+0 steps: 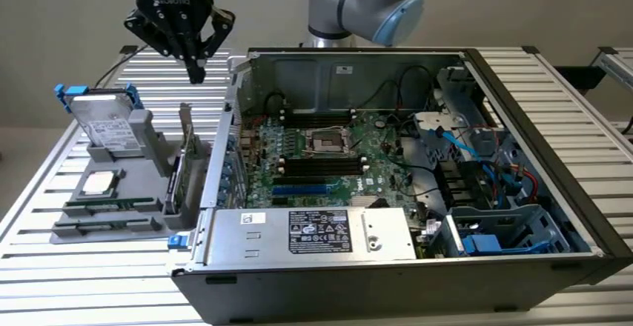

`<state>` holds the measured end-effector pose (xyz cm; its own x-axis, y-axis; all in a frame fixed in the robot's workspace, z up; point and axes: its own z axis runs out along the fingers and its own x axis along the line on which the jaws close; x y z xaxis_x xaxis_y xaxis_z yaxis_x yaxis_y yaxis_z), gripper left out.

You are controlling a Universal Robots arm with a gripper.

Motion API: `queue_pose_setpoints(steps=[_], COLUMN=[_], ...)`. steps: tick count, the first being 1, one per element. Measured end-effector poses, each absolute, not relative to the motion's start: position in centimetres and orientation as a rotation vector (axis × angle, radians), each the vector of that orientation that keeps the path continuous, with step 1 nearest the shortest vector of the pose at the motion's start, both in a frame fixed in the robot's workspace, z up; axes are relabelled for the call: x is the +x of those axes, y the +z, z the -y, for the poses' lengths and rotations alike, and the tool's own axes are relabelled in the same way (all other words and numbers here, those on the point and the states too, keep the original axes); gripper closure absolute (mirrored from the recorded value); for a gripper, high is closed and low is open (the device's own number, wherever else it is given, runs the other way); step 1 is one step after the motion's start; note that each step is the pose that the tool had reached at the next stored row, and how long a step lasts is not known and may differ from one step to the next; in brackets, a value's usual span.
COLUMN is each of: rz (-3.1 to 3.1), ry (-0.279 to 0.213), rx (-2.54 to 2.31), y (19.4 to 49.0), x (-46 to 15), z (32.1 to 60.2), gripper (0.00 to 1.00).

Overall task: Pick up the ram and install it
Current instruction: 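Reach for the ram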

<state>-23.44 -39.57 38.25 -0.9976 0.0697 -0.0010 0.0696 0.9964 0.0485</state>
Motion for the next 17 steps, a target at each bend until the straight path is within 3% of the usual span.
queue_pose_setpoints(steps=[17], rz=[-3.145], ry=[0.084], rx=[0.110], y=[37.7], x=[-31.2], z=[39.6], gripper=[0.90])
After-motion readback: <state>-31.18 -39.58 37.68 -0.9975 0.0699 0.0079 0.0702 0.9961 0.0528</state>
